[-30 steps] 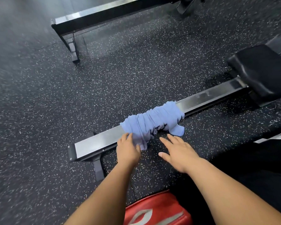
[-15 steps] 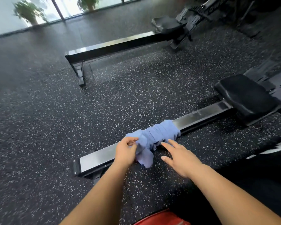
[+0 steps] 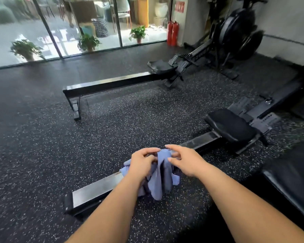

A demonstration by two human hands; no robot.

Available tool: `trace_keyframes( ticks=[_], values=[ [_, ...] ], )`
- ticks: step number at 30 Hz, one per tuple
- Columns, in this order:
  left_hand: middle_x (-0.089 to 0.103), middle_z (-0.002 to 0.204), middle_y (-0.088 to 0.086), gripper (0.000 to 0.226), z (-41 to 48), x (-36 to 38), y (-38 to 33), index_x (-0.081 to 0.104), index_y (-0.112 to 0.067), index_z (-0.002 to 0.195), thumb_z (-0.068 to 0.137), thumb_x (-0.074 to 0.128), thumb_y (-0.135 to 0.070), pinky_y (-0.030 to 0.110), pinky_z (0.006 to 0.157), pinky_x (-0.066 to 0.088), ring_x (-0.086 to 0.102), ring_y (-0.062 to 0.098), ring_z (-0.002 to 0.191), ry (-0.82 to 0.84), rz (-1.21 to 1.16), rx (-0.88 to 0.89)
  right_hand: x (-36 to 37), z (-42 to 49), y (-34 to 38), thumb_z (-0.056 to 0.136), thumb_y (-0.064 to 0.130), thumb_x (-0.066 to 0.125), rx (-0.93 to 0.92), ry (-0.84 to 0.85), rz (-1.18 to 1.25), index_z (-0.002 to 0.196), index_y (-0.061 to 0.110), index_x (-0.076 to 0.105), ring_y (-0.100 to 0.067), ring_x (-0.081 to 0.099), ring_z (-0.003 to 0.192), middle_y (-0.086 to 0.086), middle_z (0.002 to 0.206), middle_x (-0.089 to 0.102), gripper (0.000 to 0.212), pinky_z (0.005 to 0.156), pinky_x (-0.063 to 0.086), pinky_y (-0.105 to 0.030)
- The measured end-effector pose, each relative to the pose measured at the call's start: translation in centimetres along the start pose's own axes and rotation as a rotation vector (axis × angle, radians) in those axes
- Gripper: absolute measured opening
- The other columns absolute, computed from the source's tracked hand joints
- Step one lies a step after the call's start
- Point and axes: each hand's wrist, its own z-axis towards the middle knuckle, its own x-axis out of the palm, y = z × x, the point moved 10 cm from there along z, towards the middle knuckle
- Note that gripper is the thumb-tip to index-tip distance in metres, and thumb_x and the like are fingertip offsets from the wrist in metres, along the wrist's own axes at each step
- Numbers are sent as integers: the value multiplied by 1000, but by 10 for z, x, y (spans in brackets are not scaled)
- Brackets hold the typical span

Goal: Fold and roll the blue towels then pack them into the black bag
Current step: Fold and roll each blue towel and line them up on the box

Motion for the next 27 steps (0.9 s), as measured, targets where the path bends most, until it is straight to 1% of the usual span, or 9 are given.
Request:
trace_keyframes(
  ticks=[4, 8, 11, 14, 16, 19, 22, 25, 27],
  values=[
    [81, 99, 7, 41, -12, 36, -34, 82, -14, 98, 82, 61, 17, 39, 95, 61, 76, 29, 102, 108, -58, 44, -39, -26, 4, 94, 37, 74, 6, -121, -47, 130, 45, 66, -6, 66, 91, 15, 100, 68, 37, 92, 54, -31],
    [81, 99, 8, 42, -26, 74, -70, 79, -14, 104, 83, 63, 18, 31, 89, 60, 76, 21, 96, 187, -83, 114, -86, -57, -5, 93, 29, 75, 37, -298, -86, 103, 32, 76, -8, 66, 88, 16, 87, 69, 11, 85, 54, -29],
    [80, 98, 9, 46, -36, 111, -96, 74, -17, 116, 87, 61, 16, 35, 94, 59, 74, 18, 93, 270, -63, 185, -124, -85, -10, 92, 25, 75, 8, -406, -87, 97, 30, 78, -1, 65, 82, 18, 83, 70, 8, 80, 52, -27],
    [72, 84, -2, 42, -50, 154, -130, 74, -21, 122, 91, 67, 7, 30, 86, 53, 64, 9, 78, 351, 67, 317, -168, -122, -20, 92, 24, 75, 5, -500, -94, 95, 33, 76, 3, 63, 81, 20, 81, 69, 10, 78, 51, -25],
    [69, 79, -8, 34, -62, 183, -151, 78, -24, 116, 92, 69, -1, 33, 80, 55, 60, 9, 73, 397, 157, 402, -197, -145, -29, 93, 25, 74, 13, -559, -100, 94, 35, 75, 0, 64, 83, 20, 83, 69, 10, 78, 51, -27],
    [72, 76, 1, 14, -81, 231, -181, 79, -29, 93, 92, 74, -16, 38, 73, 55, 62, 20, 66, 468, 278, 501, -242, -190, -50, 94, 24, 73, 41, -656, -83, 95, 33, 75, -3, 65, 86, 16, 89, 72, 9, 79, 53, -29],
    [75, 75, -2, 4, -100, 271, -210, 78, -36, 90, 87, 78, -39, 41, 75, 62, 71, 26, 70, 532, 315, 580, -282, -234, -68, 96, 21, 72, 63, -733, -100, 95, 33, 75, 2, 63, 85, 17, 90, 72, 12, 74, 47, -24],
    [77, 84, 8, 13, -137, 321, -236, 77, -18, 111, 100, 71, -14, 23, 62, 56, 68, 11, 68, 688, 262, 576, -320, -283, -90, 96, 22, 71, 100, -828, -98, 95, 35, 73, -4, 65, 86, 16, 89, 72, 13, 77, 50, -28],
    [79, 99, 16, 23, -157, 348, -248, 73, -12, 121, 102, 65, -4, 21, 66, 57, 70, 9, 75, 778, 267, 587, -339, -307, -99, 98, 23, 71, 117, -865, -89, 96, 35, 73, -3, 65, 86, 15, 89, 72, 12, 77, 52, -27]
  ],
)
